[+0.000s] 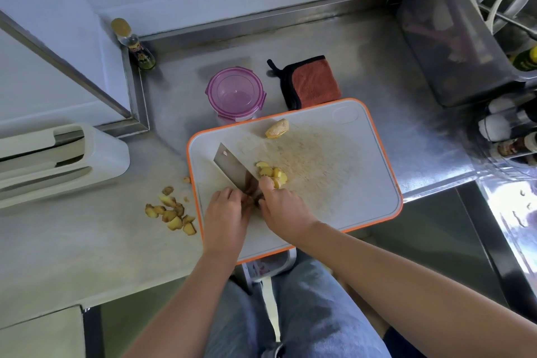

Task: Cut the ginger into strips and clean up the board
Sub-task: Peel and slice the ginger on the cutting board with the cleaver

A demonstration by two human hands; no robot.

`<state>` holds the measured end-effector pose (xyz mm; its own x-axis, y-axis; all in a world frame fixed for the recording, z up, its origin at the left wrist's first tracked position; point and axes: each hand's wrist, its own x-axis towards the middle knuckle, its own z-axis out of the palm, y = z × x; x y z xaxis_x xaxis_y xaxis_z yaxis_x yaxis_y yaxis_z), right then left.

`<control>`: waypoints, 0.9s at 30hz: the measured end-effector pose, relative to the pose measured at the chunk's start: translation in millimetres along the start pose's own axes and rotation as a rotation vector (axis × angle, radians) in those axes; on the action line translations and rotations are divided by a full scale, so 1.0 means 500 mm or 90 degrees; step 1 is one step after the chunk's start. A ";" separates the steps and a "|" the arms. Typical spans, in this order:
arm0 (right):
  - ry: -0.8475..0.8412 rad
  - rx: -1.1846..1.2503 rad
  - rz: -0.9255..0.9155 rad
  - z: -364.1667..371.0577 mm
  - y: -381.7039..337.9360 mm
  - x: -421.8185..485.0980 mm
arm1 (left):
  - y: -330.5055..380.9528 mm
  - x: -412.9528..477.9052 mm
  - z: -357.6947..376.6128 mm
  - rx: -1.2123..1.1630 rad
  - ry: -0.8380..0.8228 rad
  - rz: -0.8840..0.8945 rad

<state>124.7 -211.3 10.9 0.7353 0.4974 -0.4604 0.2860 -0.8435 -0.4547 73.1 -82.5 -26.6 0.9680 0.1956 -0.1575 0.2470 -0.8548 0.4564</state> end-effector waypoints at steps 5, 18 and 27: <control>0.003 0.003 0.001 -0.007 0.004 -0.005 | 0.000 0.004 -0.005 -0.015 0.024 0.007; 0.096 0.038 0.021 -0.002 0.029 -0.013 | -0.007 -0.001 -0.003 -0.071 0.044 -0.008; 0.052 -0.036 -0.030 0.004 0.017 -0.010 | -0.009 -0.005 0.000 -0.077 0.039 -0.022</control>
<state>122.1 -220.5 7.7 0.7676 0.5200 -0.3747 0.3531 -0.8310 -0.4299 69.8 -79.1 -28.3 0.9589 0.2559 -0.1229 0.2801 -0.7834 0.5548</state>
